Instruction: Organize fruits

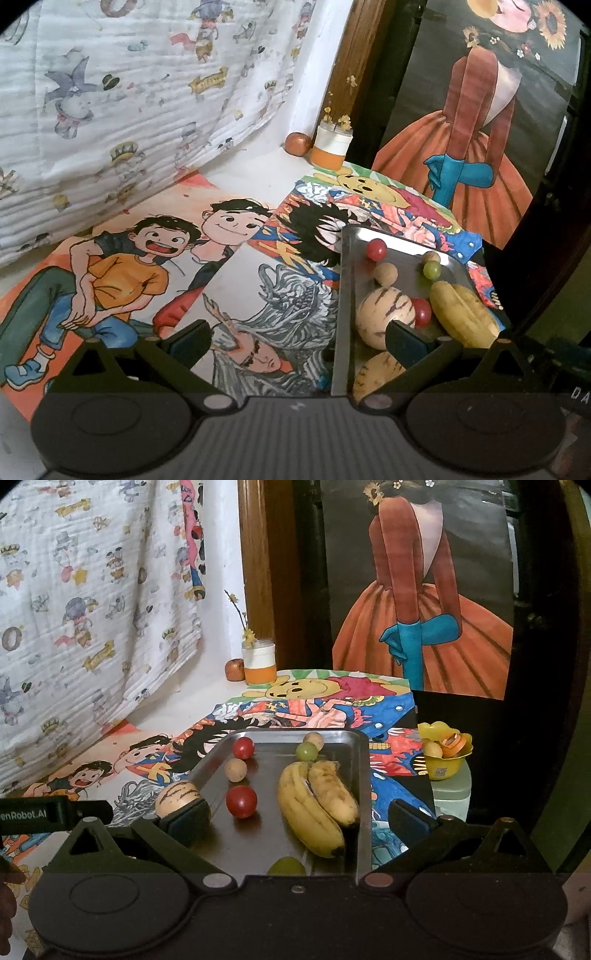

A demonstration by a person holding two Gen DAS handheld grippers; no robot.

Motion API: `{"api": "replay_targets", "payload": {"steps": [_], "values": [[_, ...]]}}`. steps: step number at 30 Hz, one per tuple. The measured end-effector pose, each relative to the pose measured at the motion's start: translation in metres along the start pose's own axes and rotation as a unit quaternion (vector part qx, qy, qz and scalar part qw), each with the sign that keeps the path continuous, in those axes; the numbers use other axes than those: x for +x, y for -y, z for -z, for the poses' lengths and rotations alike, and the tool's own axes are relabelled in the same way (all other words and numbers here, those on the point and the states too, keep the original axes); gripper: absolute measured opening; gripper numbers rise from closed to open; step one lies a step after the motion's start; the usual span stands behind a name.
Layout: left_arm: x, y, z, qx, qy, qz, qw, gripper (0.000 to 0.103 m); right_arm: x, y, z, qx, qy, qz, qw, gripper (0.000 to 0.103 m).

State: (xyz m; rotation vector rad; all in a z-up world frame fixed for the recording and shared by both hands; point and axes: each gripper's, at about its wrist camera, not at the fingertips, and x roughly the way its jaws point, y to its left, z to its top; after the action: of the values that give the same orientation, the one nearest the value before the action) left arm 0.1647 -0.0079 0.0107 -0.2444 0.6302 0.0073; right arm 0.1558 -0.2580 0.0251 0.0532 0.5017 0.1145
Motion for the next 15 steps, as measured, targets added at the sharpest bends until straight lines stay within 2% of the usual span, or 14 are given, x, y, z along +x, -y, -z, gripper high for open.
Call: {"api": "replay_targets", "payload": {"steps": [15], "values": [[-0.016, -0.009, 0.021, 0.01, 0.026, -0.014, 0.9995, 0.103, -0.02, -0.011, 0.018, -0.013, 0.026, -0.004, 1.0, 0.102]]}}
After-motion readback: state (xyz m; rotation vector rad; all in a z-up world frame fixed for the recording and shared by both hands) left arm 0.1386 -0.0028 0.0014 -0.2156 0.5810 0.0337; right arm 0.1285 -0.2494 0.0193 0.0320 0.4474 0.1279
